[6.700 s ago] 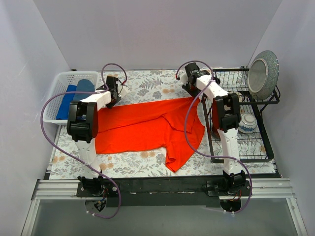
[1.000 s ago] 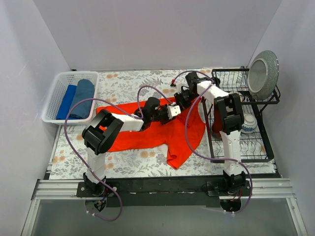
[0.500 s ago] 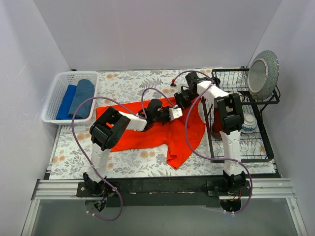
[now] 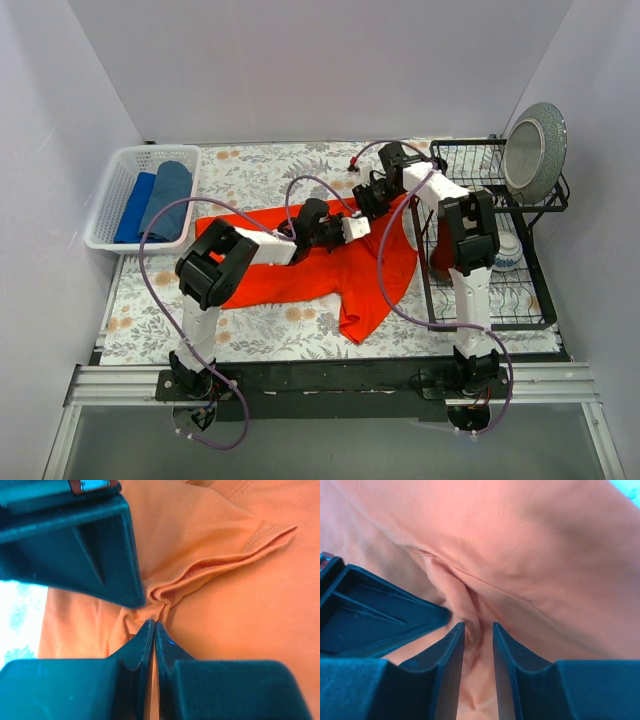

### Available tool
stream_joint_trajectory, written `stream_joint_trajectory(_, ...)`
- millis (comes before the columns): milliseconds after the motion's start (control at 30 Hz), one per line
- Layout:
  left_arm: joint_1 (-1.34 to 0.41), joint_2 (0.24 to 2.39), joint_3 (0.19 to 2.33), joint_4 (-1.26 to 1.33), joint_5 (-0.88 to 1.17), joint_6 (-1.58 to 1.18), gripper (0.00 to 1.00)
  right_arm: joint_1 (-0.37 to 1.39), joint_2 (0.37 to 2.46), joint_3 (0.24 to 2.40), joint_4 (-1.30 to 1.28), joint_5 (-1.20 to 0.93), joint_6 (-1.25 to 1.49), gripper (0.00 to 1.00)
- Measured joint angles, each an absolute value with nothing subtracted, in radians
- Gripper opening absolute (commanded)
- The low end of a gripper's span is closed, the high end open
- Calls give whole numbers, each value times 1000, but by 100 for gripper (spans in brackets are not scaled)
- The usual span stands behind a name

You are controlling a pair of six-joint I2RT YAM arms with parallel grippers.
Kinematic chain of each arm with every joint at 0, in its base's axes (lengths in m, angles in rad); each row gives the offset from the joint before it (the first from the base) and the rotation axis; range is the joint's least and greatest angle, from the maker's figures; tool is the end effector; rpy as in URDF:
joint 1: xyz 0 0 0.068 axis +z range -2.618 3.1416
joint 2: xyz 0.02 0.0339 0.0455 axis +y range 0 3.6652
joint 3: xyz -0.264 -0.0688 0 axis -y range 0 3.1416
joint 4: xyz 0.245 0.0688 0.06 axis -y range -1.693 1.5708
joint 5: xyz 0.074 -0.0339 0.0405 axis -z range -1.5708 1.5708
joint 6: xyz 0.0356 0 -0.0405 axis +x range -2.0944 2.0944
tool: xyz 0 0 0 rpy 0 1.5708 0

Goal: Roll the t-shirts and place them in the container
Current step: Fold the T-shirt at the center of the board.

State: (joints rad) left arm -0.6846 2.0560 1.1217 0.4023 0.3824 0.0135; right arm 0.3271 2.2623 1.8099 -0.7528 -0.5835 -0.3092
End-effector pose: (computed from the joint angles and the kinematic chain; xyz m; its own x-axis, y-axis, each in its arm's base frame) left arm 0.3241 -0.2817 0.1314 -0.3816 0.3277 -0.8643 0.8410 0.5110 -0.1776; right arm 0.4407 0.1702 0.1669 -0.7041 -0.5071 -0.4971 -0.7022 0.6012 0.3813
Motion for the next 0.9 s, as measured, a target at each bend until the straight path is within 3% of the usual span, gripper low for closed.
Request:
stream_joint_trajectory(400, -677, 1898, 1119, 205, 453, -23, 0, 308, 2213, 1810, -731, -540, -318, 37)
stream_joint_trajectory(767, -668, 1847, 1074, 41, 478, 27, 0, 308, 2213, 1804, -731, -363, -382, 33)
stream_joint_trajectory(900, -663, 1847, 1074, 9, 467, 45, 5, 310, 2215, 1805, -731, -286, -418, 32)
